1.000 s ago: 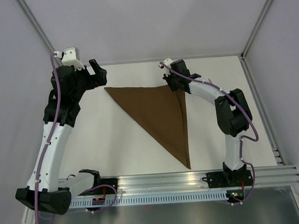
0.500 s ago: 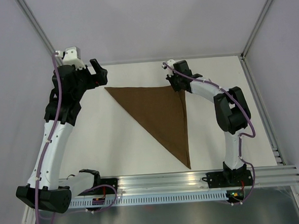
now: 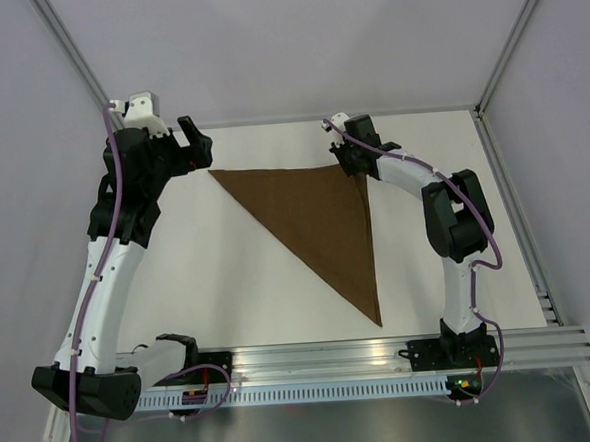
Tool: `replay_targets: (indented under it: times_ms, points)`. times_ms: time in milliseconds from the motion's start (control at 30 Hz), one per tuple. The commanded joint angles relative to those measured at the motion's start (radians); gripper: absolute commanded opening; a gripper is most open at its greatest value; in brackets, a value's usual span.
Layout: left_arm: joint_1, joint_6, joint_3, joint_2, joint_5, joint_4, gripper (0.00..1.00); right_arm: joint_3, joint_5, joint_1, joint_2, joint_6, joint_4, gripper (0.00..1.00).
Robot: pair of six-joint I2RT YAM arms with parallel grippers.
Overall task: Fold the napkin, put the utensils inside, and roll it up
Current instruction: Fold the napkin at the center of the board.
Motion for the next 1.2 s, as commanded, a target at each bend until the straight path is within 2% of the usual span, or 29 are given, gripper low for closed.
replay_targets:
  times_ms: [0,1167]
  points:
    - [0.002,-0.014,0.036,0.003,0.019,0.035,1.0,0.042,0.031,-0.009,0.014,-0.011,0.02,0.0]
    - [0.002,0.006,0.028,0.017,0.011,0.038,1.0,0.135,-0.005,-0.011,-0.064,0.014,-0.07,0.01]
